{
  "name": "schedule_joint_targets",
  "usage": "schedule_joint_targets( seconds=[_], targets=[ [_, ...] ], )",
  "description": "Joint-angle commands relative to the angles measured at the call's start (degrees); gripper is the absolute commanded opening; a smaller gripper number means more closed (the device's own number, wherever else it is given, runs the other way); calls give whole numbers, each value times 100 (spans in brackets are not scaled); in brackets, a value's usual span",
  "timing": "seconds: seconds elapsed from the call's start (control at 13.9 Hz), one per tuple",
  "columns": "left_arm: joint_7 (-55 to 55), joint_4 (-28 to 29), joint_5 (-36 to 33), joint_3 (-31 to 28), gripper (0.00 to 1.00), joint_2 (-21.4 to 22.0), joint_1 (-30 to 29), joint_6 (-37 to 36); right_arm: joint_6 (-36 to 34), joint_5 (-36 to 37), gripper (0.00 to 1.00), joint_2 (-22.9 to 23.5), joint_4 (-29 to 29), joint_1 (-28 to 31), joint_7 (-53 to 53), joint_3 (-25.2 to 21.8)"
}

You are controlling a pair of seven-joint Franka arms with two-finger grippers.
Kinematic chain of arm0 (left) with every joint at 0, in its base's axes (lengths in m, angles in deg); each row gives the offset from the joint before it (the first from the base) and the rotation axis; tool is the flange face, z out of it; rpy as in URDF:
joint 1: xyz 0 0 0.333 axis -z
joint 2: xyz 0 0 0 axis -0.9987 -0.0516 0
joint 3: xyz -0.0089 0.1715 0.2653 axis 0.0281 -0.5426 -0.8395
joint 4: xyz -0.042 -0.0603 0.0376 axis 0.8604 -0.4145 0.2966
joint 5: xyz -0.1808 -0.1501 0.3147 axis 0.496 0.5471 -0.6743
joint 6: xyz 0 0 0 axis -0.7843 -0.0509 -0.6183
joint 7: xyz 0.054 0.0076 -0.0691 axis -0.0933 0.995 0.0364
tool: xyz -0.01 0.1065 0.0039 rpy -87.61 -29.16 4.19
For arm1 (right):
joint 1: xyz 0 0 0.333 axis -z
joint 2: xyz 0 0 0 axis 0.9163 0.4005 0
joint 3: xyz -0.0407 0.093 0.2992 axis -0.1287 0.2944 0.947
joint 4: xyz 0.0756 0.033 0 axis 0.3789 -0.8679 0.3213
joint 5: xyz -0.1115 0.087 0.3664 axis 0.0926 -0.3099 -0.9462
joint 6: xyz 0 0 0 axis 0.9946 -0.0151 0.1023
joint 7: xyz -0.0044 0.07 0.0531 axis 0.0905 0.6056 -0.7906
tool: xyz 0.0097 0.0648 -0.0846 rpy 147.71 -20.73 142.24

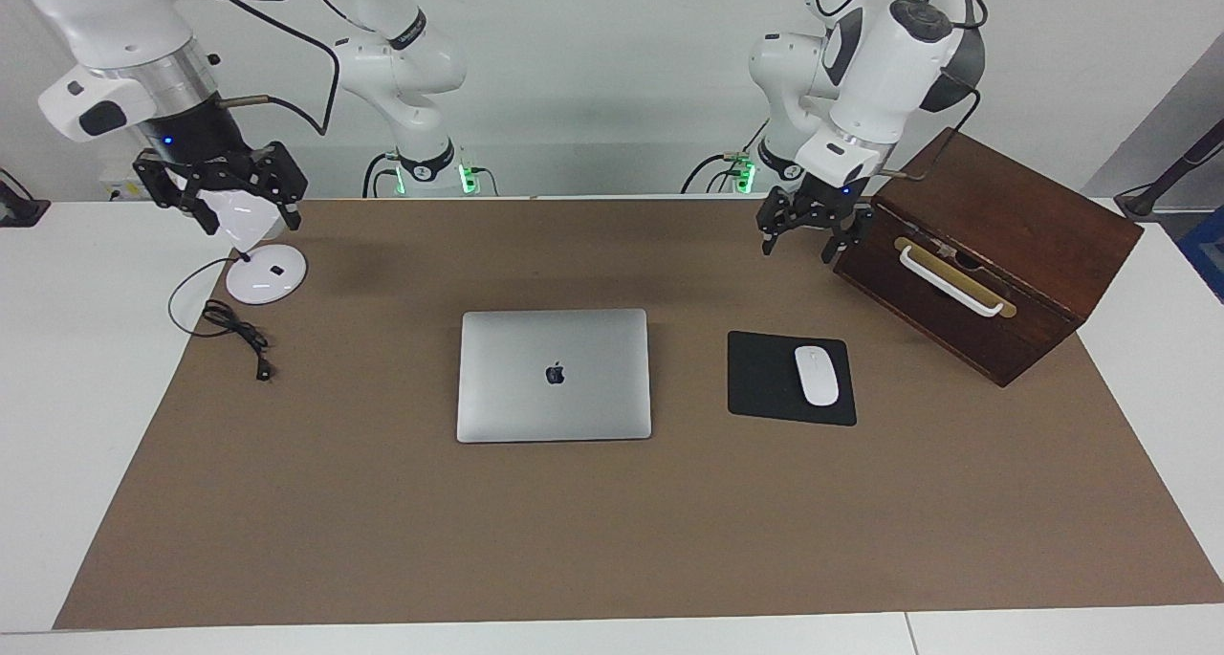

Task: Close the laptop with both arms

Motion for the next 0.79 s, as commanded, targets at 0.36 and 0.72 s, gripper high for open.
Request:
schedule_joint_targets(
  seconds=[0.36,0.72],
  targets=[
    [427,-534,-33,60,100,-19,-1308,-629,-223,-15,100,-192,-221,-407,29,-650],
    [392,-1411,-200,60,100,-387,-1616,-1269,-214,3,100,-201,-239,-398,46,-650]
  ],
)
